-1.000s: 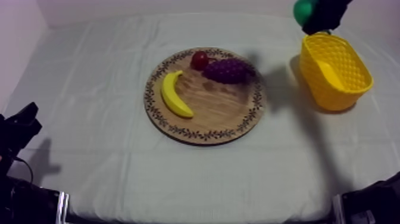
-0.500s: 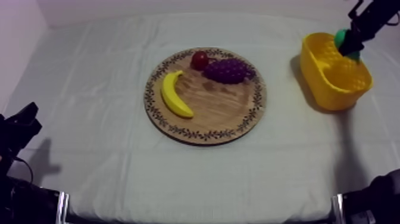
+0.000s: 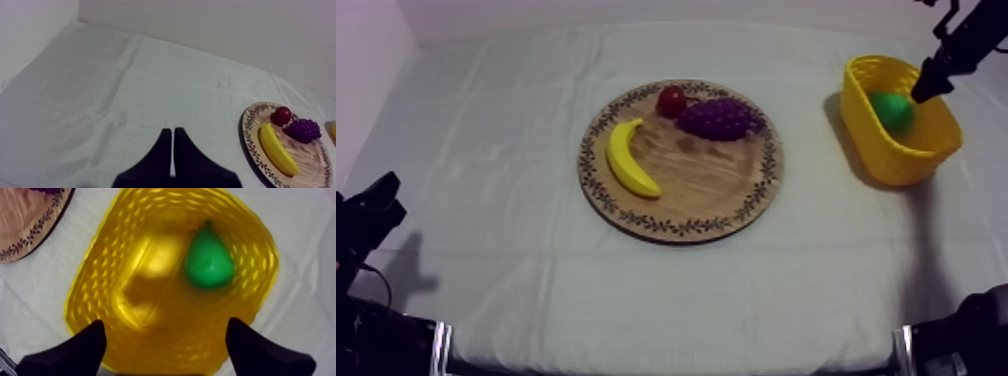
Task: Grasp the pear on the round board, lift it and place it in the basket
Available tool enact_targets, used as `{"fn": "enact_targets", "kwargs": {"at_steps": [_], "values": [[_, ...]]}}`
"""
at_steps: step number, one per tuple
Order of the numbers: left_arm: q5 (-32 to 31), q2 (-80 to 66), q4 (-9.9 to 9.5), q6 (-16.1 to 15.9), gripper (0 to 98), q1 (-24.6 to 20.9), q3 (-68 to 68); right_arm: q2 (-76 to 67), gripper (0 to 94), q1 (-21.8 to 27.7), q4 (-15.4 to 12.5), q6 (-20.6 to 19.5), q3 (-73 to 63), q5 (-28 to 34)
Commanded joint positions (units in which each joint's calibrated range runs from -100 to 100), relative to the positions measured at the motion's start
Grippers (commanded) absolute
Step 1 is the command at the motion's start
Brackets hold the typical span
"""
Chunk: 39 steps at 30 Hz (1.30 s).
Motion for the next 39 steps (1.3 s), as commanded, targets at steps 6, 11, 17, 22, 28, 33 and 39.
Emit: {"fn": "enact_targets", "kwargs": {"at_steps": [6,11,17,22,28,33,39], "values": [[-0.01,0.00,0.01,0.01,0.1,-0.01,0.05,-15.90,57.6,0.73,-1.63,-3.24,3.88,1.14],[-0.01,0.00,0.01,0.01,0.1,-0.01,0.05,-27.21,49.5,0.73,-1.40,-7.65,6.42,-0.03],[-0.01,0.00,0.01,0.01,0.1,-0.01,0.05,-43.79,36.9,0.89,-0.28,-11.55,14.48,-8.09],[-0.01,0.00,0.01,-0.02,0.1,-0.01,0.05,-56.64,22.9,-0.23,1.17,-14.41,24.63,-16.22],[-0.01,0.00,0.01,-0.01,0.1,-0.01,0.05,-72.37,8.3,-2.11,2.49,-16.21,41.73,-29.68],[-0.01,0.00,0.01,0.00,0.1,-0.01,0.05,-82.43,2.0,-3.63,4.31,-17.63,54.77,-38.60],[-0.01,0.00,0.01,0.01,0.1,-0.01,0.05,-90.20,0.7,-5.40,6.40,-19.77,67.50,-44.06]]}}
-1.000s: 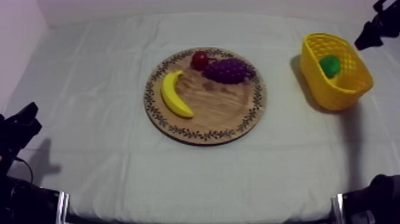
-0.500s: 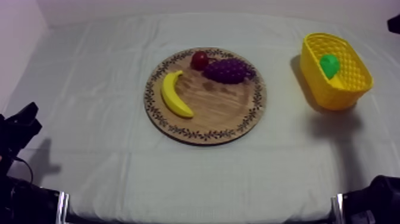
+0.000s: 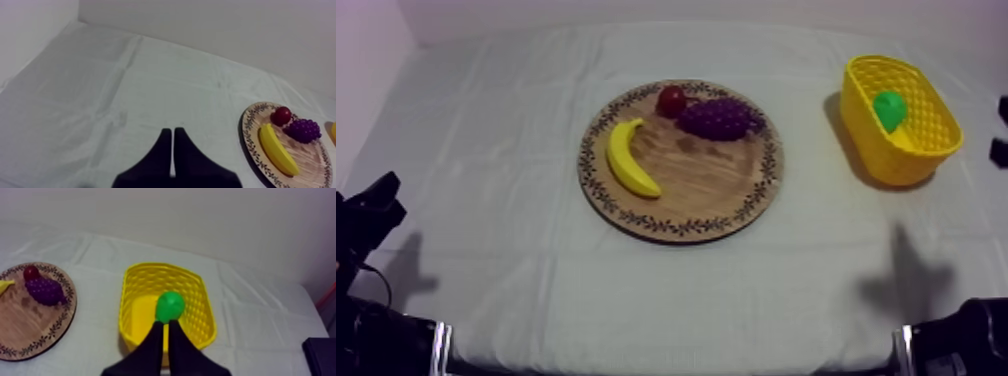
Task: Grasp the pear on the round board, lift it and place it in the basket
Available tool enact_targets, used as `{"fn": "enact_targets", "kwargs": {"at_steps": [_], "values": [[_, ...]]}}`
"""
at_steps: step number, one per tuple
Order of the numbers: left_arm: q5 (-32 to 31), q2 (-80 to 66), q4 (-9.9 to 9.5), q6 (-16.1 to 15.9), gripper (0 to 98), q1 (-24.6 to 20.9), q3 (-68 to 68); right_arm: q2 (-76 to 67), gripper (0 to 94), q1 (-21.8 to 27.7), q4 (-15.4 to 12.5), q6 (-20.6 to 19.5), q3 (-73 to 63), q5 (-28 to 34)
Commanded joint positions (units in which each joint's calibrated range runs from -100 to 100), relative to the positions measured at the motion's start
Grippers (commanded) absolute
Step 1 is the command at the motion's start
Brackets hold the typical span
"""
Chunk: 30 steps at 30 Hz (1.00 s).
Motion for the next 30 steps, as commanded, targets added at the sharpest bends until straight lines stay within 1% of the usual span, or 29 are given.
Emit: {"fn": "enact_targets", "kwargs": {"at_steps": [1,5,10,13,18,21,27,30], "values": [[-0.01,0.00,0.01,0.01,0.1,-0.01,0.05,-4.76,0.6,-0.69,0.74,-0.96,9.16,-2.29],[-0.01,0.00,0.01,0.01,0.1,-0.01,0.05,-9.92,0.5,-2.14,2.67,-2.40,17.50,-5.09],[-0.01,0.00,0.01,0.01,0.1,-0.01,0.05,-14.65,0.5,-2.69,5.18,-5.05,24.17,-5.61],[-0.01,0.00,0.01,0.01,0.1,-0.01,0.05,-16.32,0.5,-2.61,5.86,-6.91,25.83,-4.98],[-0.01,0.00,0.01,0.01,0.1,-0.01,0.05,-17.05,0.5,-2.16,6.16,-9.33,26.60,-4.80],[-0.01,0.00,0.01,0.01,0.1,-0.01,0.05,-17.20,0.5,-1.97,6.16,-7.94,26.85,-5.50],[-0.01,0.00,0.01,0.01,0.1,-0.01,0.05,-17.27,0.5,-1.88,6.17,-2.38,26.96,-5.84],[-0.01,0.00,0.01,0.01,0.1,-0.01,0.05,-17.28,0.5,-1.87,6.17,-1.12,26.97,-5.87]]}}
